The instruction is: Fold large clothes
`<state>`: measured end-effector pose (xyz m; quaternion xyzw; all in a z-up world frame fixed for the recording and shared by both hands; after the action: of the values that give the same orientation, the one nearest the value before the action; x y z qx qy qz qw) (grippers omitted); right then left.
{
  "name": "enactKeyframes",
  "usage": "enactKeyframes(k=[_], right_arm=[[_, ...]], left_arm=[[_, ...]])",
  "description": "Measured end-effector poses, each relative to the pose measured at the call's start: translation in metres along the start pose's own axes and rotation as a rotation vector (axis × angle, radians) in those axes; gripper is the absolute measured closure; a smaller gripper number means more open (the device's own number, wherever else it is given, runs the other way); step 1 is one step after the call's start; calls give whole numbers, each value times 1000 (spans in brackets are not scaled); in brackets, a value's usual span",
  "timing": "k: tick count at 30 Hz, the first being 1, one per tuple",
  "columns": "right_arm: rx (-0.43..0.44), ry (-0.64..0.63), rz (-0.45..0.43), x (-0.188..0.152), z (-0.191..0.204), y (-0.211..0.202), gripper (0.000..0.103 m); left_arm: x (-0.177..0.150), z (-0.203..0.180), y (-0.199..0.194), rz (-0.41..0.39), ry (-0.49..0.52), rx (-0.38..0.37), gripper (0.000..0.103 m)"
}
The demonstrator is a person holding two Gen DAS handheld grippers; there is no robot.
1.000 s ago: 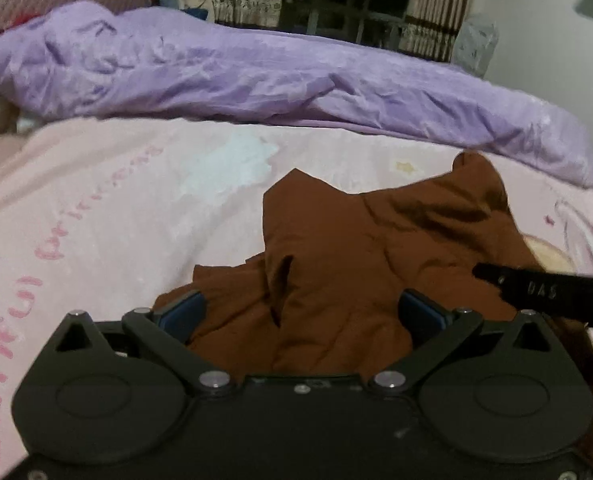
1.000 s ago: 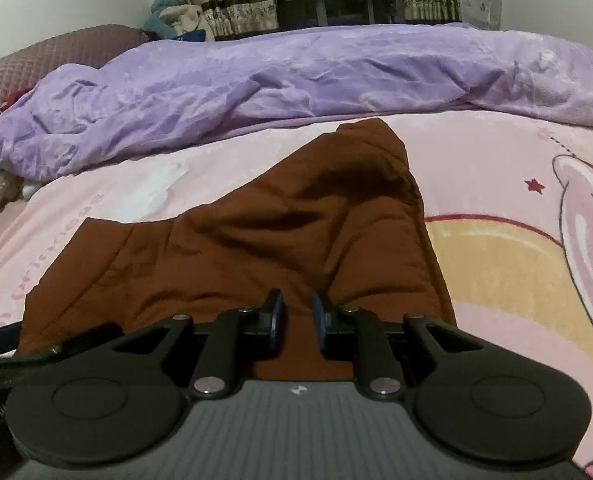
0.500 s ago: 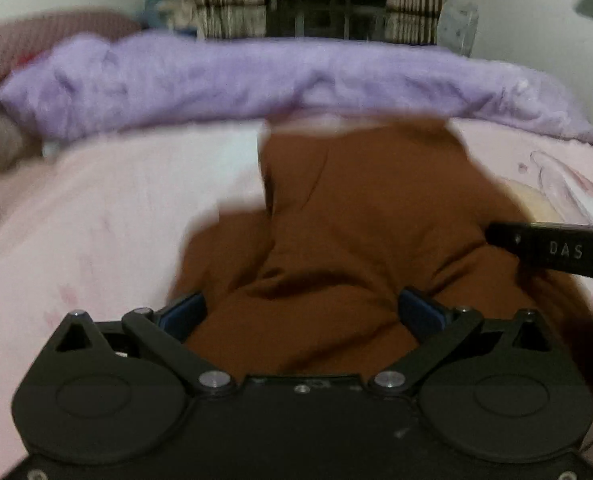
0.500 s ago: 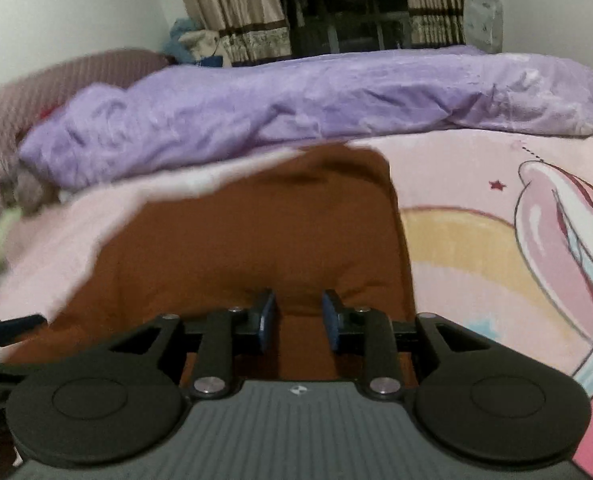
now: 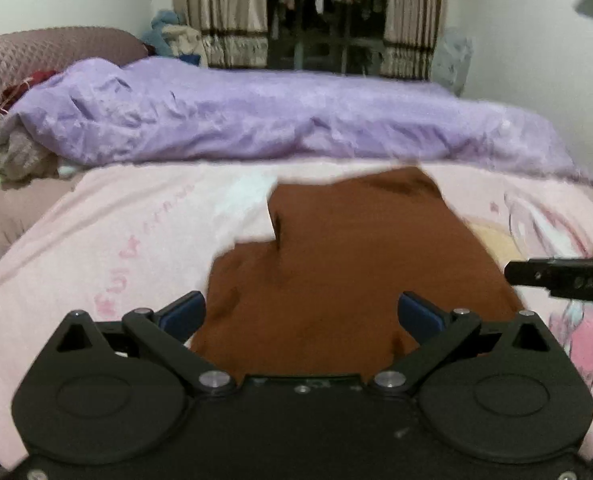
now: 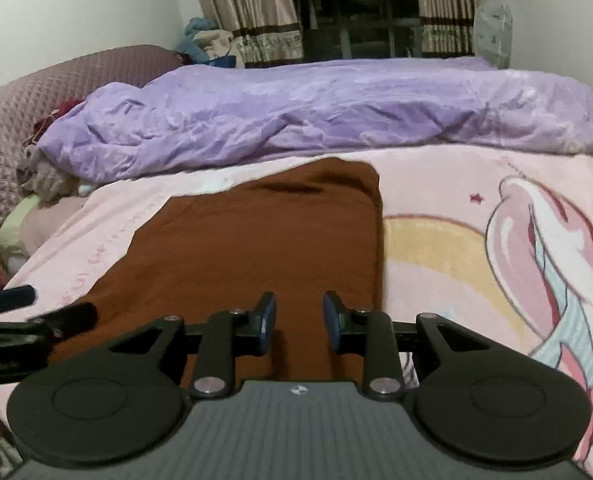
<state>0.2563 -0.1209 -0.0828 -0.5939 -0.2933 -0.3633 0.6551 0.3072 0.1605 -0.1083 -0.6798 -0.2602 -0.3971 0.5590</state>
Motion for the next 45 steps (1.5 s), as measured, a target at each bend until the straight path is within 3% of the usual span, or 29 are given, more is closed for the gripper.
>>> enactKeyframes(k=[3, 5, 11, 13, 15, 18, 22, 25, 28, 30, 33, 35, 38, 42, 45], right_arm=[[9, -13, 119, -31, 0, 23, 68], [3, -29, 88, -44, 0, 33, 68], [-4, -58, 47, -30, 2, 16, 64], [-14, -57, 24, -26, -2, 9, 53], [-46, -45, 2, -19, -13, 4, 50], [-56, -2, 2, -14, -29, 11, 41], [-33, 70, 47, -15, -47, 32, 21], [10, 89, 58, -16, -52, 40, 20], [59, 76, 80, -13, -52, 49, 20], [102, 94, 97, -11, -55, 57, 17], [151, 122, 127, -9, -59, 75, 0], [191, 150, 143, -7, -58, 87, 0], [305, 220, 190, -6, -49, 106, 0], [286, 202, 213, -3, -35, 118, 0], [319, 219, 237, -2, -41, 117, 0]], left_arm=[[-38, -1, 35, 112, 39, 12, 0], [-46, 1, 38, 76, 13, 20, 0], [-18, 8, 13, 36, 26, 41, 0], [-9, 17, 2, 13, -6, 61, 0], [-1, 34, -7, -1, -55, 63, 0], [7, 57, 2, 38, -134, 58, 0], [6, 71, 37, 168, -207, -50, 0], [5, 69, 60, 228, -309, -149, 0], [3, 55, 79, 289, -375, -298, 0], [2, 51, 89, 323, -371, -285, 0], [-1, 61, 104, 345, -438, -315, 0], [-3, 66, 107, 336, -491, -345, 0], [-4, 54, 103, 343, -440, -353, 0], [4, 51, 96, 355, -420, -481, 0], [8, 45, 91, 348, -388, -500, 0]])
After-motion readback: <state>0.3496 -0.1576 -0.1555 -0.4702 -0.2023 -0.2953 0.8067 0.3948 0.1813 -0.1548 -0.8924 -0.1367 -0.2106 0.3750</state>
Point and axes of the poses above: each gripper's, at about its wrist camera, not at the fingertips, and y roughly the way its jaws point, z to its left, x to its top, the point moved 5 cm from there along y, roughly the way its jaws point, and after that the axes turned 4 degrees about -x, right-handed, at the moved point
